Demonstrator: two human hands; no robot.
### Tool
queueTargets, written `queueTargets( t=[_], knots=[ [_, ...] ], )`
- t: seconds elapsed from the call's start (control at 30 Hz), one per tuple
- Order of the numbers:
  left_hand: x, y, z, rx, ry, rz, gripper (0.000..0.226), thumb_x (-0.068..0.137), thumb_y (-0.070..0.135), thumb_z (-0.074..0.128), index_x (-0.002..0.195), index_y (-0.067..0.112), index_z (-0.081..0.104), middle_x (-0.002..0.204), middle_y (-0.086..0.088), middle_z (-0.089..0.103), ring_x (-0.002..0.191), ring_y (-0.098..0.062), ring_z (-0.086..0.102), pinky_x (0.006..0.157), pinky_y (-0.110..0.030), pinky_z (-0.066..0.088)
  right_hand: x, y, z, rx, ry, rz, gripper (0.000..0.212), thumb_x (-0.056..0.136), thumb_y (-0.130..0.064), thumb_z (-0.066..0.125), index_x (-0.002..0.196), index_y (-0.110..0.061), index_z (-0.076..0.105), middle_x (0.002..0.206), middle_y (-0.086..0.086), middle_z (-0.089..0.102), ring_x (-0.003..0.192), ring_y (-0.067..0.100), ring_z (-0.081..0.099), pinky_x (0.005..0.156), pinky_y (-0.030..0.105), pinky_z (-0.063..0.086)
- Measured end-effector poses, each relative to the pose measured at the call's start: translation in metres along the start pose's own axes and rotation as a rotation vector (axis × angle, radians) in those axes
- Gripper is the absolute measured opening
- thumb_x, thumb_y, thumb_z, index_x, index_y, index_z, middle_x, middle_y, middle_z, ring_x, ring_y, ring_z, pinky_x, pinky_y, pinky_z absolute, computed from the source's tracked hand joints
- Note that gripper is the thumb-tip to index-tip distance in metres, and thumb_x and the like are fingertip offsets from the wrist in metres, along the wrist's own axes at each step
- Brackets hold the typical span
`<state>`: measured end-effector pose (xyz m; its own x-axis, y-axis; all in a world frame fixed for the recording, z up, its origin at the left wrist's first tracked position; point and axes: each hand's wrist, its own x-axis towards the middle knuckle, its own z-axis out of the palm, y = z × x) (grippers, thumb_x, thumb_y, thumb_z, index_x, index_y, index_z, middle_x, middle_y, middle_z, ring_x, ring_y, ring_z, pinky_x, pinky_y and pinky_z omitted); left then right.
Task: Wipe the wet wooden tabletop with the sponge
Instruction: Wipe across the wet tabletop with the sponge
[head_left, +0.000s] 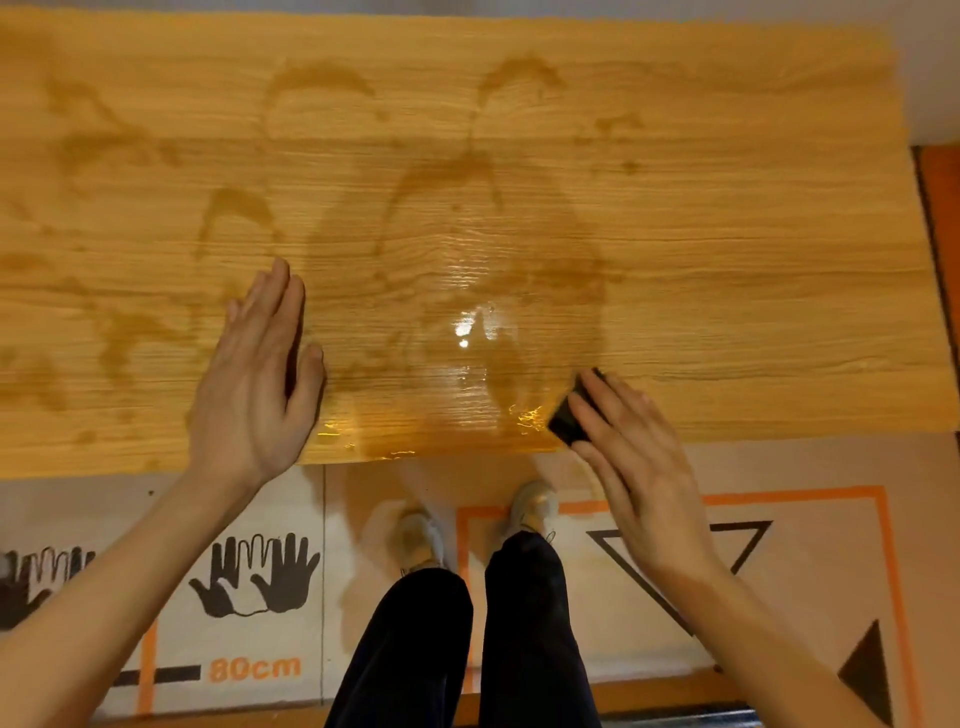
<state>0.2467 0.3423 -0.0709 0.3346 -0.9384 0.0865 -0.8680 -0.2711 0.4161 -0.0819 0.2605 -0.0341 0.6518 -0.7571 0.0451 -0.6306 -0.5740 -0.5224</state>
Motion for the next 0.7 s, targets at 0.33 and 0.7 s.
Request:
queueTargets(
  t=[0.33,0.7],
  knots=[
    [-0.001,0.004,-0.003,-0.036,0.012,0.006,0.056,0.106,0.027,0.036,0.156,0.002,0.031,0.166,-0.01,0.022,0.156,-0.023,0.016,0.128,-0.037,0.009,0.074,-0.003,0.012,0.021,0.168,0.207,0.037,0.1,-0.017,0.049,0.136,-0.01,0.052,0.149,0.009,0.042,0.142,0.023,0.033,0.119,0.045,0.024],
    [-0.001,0.005,-0.003,-0.003,0.012,0.025,0.056,0.108,0.027,0.035,0.155,-0.002,0.027,0.166,-0.015,0.021,0.155,-0.025,0.014,0.128,-0.037,0.007,0.11,0.001,0.011,-0.027,0.088,0.13,0.037,0.101,-0.017,0.047,0.137,-0.01,0.052,0.15,0.009,0.041,0.142,0.025,0.033,0.119,0.046,0.021]
  ],
)
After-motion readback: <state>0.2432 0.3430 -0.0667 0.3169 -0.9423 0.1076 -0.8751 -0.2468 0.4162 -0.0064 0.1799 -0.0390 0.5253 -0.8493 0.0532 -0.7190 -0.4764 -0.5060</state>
